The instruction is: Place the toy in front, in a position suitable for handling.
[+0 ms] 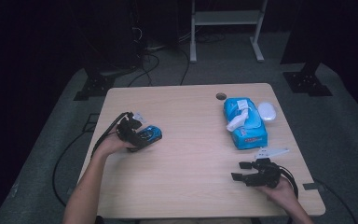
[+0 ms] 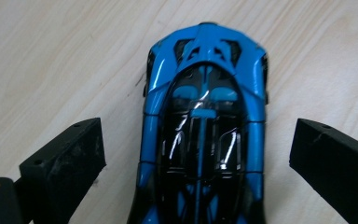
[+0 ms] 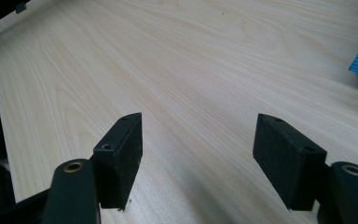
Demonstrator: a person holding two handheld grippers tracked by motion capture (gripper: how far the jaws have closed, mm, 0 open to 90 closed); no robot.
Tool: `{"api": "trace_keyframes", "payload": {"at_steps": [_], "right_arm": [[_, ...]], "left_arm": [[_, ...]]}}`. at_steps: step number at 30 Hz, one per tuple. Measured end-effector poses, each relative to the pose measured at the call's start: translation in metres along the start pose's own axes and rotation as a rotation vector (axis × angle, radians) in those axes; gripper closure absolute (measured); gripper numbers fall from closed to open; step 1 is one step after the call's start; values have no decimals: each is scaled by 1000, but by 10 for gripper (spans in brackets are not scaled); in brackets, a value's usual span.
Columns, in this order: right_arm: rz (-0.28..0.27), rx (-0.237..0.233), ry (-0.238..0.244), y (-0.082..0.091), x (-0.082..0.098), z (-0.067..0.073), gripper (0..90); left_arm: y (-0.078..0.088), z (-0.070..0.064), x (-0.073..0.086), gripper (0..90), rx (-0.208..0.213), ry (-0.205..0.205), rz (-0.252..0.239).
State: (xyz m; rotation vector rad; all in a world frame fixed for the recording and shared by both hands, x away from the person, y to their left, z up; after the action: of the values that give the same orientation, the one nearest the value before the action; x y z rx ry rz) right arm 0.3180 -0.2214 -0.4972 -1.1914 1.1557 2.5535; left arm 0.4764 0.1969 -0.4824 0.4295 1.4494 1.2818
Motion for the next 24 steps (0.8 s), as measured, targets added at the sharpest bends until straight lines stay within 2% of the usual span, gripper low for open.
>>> {"api": "trace_keyframes", "payload": {"at_steps": [6, 11, 19, 24], "right_arm": [[0, -5, 4, 0, 0, 1, 323], [3, -4, 7, 0, 0, 2, 324], [2, -4, 3, 1, 0, 2, 324], [1, -4, 7, 0, 0, 2, 324]], "left_arm": [[-1, 1, 12, 63, 9, -21, 63], [-1, 2, 17, 63, 29, -1, 82], [-1, 1, 26, 66, 53, -18, 117], [1, 1, 29, 131, 65, -31, 120]]}}
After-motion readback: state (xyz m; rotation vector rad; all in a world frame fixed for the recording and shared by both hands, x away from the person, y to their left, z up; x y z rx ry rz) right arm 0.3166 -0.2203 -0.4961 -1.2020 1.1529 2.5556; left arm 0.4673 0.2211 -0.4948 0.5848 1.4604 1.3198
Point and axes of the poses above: each handheld gripper's, and its own axes: y roughly backward along the jaws, x roughly out of its underside, z roughly to its left, the point moved 5 cm from there along -y, roughly forward along the jaws, and after that the axes turned 9 degrees about -y, right-handed, at the moved point
